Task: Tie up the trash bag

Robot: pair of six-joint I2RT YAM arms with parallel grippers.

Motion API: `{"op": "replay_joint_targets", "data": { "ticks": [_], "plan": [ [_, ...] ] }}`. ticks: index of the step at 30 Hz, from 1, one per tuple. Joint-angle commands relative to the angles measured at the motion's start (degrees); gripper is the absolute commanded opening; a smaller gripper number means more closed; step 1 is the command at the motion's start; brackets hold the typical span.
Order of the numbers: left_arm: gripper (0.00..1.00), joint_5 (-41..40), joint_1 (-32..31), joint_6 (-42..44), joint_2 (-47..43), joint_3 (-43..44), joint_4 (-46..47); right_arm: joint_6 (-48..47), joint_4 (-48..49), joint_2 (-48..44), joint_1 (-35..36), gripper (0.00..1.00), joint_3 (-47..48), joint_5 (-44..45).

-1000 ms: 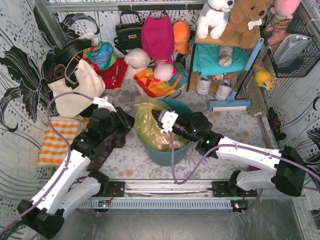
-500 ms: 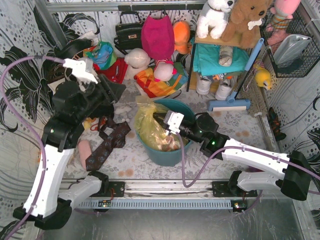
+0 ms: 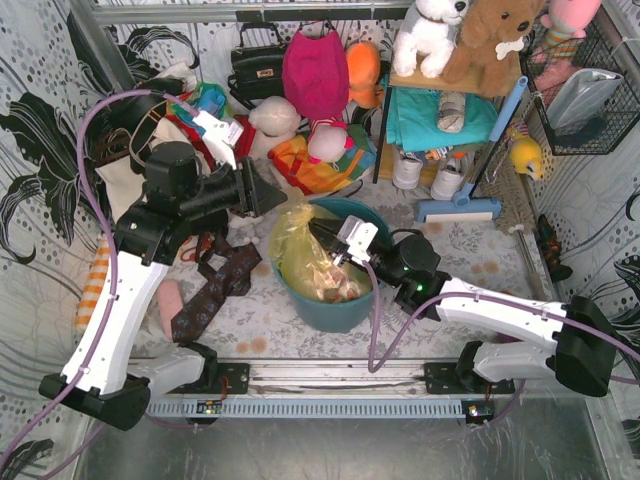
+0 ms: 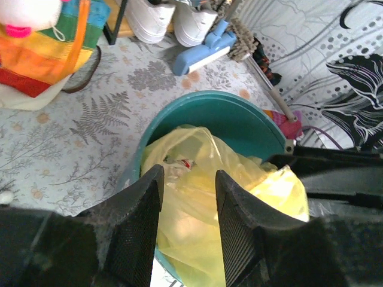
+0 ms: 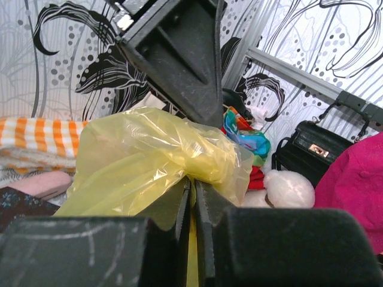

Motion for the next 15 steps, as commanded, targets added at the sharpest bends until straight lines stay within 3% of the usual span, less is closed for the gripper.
{"op": "replay_joint_targets", "data": {
  "ticks": [1,10,15],
  "plan": [
    [0.48,5.4,-0.5,1.7,-1.7,-0.9,0.9,3.3,9.8,1.7,0.0,0.07,-1.0,1.8],
    [0.46,5.3,-2.4,0.1,-4.3,-6.4,2.2,8.6,15.0,0.9,0.0,0.07,-3.9,-3.7],
    [0.46,4.6,-3.7,-1.3,-5.3,-8.5,3.7,11.3,12.3,0.6,0.0,0.07,-3.0,-10.8]
  ]
}}
